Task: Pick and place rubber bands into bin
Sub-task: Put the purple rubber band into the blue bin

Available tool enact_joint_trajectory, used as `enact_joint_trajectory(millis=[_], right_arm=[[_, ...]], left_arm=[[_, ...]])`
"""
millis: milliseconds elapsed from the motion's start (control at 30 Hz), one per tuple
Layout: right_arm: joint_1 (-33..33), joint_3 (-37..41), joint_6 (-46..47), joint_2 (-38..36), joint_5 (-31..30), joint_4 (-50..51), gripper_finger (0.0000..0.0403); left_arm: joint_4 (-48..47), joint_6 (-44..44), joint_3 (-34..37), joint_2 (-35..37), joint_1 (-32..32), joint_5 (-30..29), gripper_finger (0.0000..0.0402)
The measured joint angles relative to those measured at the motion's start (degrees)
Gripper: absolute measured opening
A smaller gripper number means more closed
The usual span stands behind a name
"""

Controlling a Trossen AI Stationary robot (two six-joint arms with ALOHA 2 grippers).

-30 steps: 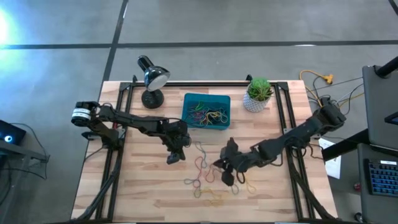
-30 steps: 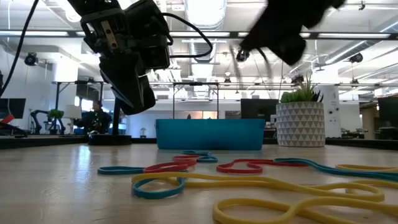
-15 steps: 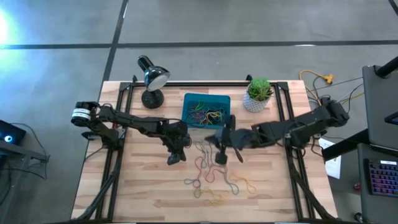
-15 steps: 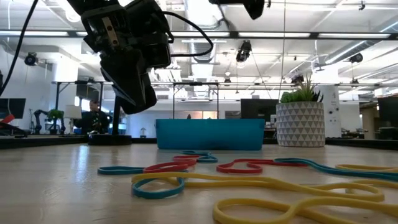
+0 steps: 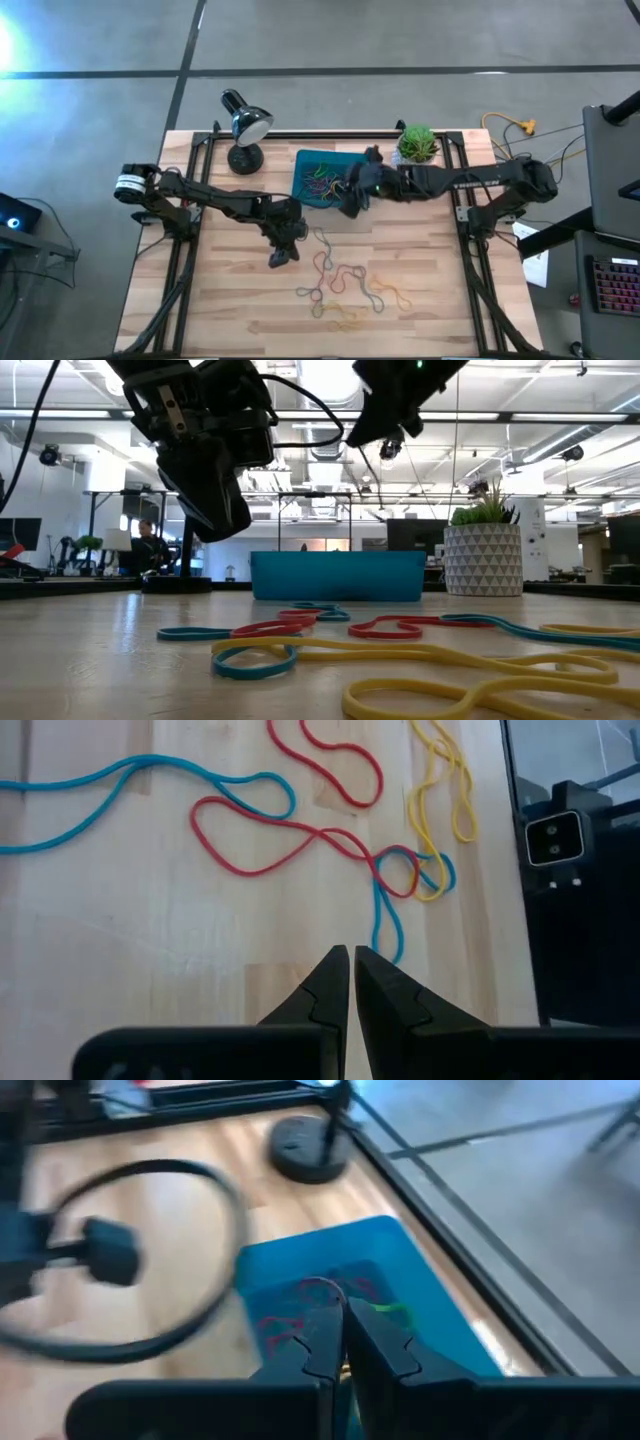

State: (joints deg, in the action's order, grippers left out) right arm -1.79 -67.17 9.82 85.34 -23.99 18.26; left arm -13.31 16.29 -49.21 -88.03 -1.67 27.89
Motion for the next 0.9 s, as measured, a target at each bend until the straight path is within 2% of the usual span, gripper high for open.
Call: enact_joint_trajectory(millis=[233,433,900], right_arm=[[-7.4,1.2,0.0,0.0,0.8,0.0,0.0008],[-12.4,4.0,0.6,0.0,5.3,-0.9,0.0008],[-14.8,10.6,3.7,0.0,11.9,-7.1,0.0009]], left_arm=[[2.4,0.1,0.0,0.0,0.0,-1.3,0.0005],[2.8,0.0,0.0,0.0,0.0,-2.7,0.0005],[8.3,-0.2,0.0,0.0,0.0,-4.6,0.0005]])
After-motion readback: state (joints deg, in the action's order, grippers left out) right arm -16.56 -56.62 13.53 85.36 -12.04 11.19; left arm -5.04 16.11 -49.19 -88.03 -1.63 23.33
